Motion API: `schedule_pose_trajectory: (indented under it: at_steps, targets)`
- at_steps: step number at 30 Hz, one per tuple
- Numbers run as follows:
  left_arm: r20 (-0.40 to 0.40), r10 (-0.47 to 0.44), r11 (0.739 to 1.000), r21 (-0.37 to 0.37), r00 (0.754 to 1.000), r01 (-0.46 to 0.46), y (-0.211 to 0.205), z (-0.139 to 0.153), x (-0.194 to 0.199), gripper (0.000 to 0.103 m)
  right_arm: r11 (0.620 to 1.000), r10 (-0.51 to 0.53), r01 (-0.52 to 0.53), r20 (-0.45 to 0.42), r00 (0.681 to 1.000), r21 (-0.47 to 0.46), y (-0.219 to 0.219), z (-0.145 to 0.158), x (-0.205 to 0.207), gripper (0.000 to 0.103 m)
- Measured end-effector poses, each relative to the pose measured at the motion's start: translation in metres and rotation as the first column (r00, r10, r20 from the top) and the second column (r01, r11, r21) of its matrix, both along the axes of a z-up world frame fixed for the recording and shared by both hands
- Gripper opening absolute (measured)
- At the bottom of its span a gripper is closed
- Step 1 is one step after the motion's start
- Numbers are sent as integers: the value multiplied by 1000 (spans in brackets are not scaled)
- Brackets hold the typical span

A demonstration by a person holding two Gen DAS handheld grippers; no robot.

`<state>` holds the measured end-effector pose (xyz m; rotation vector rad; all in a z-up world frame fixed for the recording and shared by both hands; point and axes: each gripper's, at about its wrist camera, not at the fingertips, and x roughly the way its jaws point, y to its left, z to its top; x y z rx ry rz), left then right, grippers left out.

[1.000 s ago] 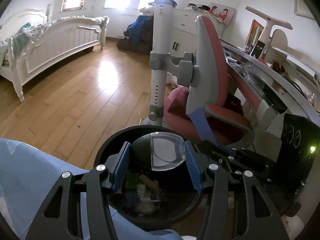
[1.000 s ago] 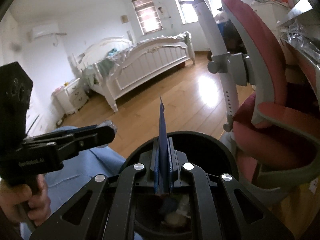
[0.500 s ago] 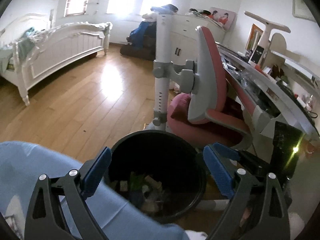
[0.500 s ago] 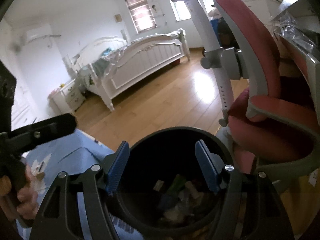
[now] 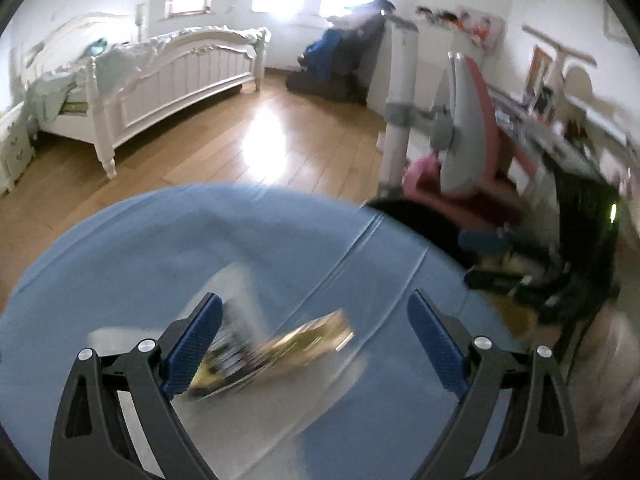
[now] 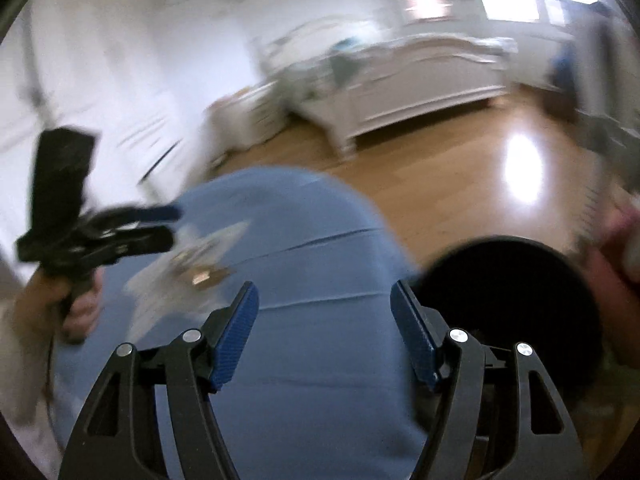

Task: Collect trash
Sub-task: 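Grasp the coin battery card with the left tool while the right tool grasps the gold wrapper strip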

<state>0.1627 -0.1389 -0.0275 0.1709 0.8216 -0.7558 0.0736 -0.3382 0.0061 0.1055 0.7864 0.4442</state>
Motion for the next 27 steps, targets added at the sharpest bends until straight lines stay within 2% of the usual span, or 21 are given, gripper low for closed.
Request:
schedule_pose_trajectory:
  at_steps: [3, 5, 8, 11, 13, 14, 15, 16, 18, 20, 22, 27]
  targets:
    - [18, -89, 995, 55, 996, 88, 28, -12, -1, 92, 991, 120, -121, -17, 993, -51, 40, 3, 14, 68]
    - [15, -101, 991, 91, 995, 99, 42, -21, 7, 92, 976, 192, -193, -28, 981, -97, 67, 3, 27, 67]
    - [-17, -100, 992, 72, 995, 101, 57, -29, 20, 92, 943, 290, -297, -63, 955, -153, 102, -4, 49, 67]
    - [-8, -119, 990, 74, 993, 119, 61, -31, 26, 92, 905, 352, -371, -125, 928, -206, 130, -20, 69, 67]
    - [6, -139, 985, 105, 990, 138, 60, -32, 27, 92, 881, 382, -417, -182, 906, -225, 144, -32, 79, 57]
    - [15, -162, 979, 128, 987, 158, 56, -32, 28, 92, 877, 391, -421, -166, 905, -232, 144, -32, 75, 48]
    - [21, -176, 975, 141, 984, 172, 55, -32, 27, 92, 873, 401, -433, -173, 899, -224, 144, -31, 74, 28]
    - [31, -196, 970, 156, 980, 189, 54, -32, 26, 92, 872, 404, -439, -186, 896, -219, 143, -30, 72, 23]
    - [53, -231, 960, 175, 972, 218, 52, -32, 26, 92, 877, 386, -422, -188, 903, -228, 137, -26, 66, 14]
    - [51, -255, 953, 181, 966, 242, 49, -34, 30, 92, 902, 346, -379, -178, 921, -208, 124, -21, 56, 14]
    - [52, -269, 946, 203, 962, 254, 42, -38, 37, 92, 940, 285, -309, -165, 944, -145, 104, -14, 42, 14]
    - [4, -316, 923, 233, 949, 307, 27, -55, 45, 92, 989, 129, -137, -131, 983, -49, 54, -4, 9, 15]
